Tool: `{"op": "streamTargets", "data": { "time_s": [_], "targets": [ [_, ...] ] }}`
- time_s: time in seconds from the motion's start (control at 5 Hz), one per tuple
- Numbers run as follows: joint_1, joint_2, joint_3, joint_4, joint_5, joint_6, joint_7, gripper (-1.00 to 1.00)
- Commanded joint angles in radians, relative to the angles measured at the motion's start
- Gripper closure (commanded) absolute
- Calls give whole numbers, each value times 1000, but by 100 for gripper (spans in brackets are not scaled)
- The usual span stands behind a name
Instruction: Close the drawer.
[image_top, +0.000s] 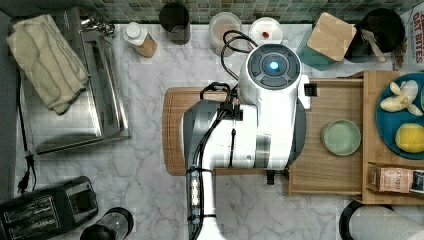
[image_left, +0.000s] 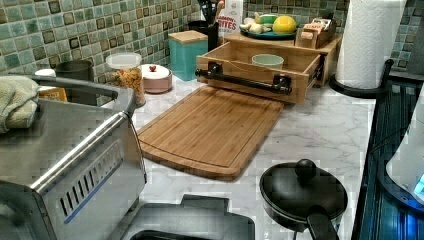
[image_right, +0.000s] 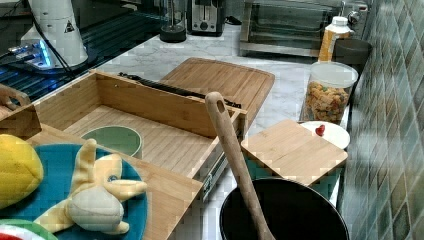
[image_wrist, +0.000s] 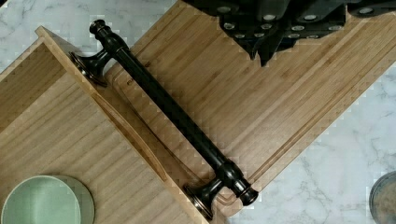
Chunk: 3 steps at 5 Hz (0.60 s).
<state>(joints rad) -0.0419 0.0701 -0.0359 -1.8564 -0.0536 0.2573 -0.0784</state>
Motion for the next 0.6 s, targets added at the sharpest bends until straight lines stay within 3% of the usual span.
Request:
{"op": "streamTargets", "data": {
  "time_s": [0.2,0.6],
  "targets": [
    [-2,0,0,0,-2,0,0,100],
    [-32,14,7,-61,30,80,-476,100]
  ]
}}
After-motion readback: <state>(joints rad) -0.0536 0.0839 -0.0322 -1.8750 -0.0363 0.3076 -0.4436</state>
